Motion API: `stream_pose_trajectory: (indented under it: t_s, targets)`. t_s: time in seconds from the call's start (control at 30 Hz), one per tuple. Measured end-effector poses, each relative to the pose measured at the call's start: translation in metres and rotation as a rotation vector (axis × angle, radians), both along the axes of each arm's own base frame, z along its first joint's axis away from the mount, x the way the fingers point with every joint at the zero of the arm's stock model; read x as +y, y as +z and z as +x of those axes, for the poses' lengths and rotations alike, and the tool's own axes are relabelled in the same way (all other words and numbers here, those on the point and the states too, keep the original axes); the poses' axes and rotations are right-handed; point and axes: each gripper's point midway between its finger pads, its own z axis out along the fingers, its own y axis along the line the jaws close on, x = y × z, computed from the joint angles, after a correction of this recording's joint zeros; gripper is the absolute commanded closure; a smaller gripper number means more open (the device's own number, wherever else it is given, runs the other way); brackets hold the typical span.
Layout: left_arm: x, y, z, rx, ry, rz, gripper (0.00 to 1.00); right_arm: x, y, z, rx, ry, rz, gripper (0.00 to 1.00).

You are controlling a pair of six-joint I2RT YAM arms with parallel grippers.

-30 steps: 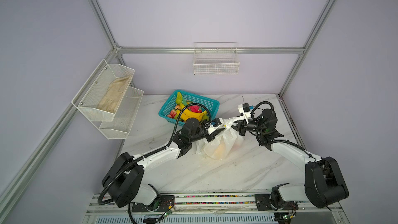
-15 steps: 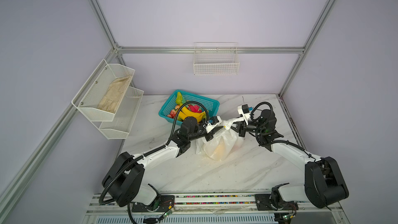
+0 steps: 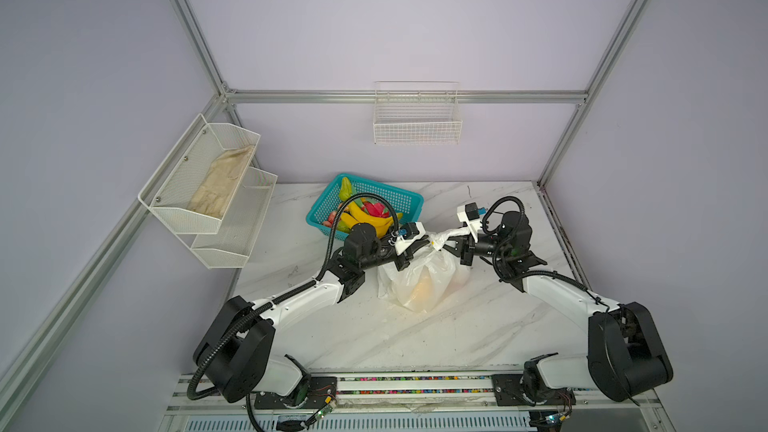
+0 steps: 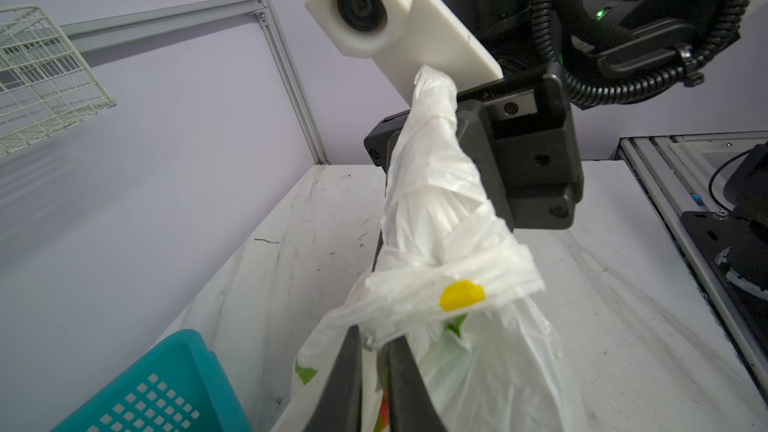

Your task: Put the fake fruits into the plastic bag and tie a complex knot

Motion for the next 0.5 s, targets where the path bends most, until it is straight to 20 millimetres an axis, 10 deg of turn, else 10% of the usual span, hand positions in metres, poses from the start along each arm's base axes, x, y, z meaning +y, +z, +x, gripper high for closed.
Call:
stream_pose_trajectory:
  t_s: [0.5]
  targets:
    - [-0.0009, -0.0082, 0.0029, 0.018, 0.005, 0.013, 1.0, -0.0007, -0.004, 0.0044, 0.003, -0.028, -0.013, 0.92]
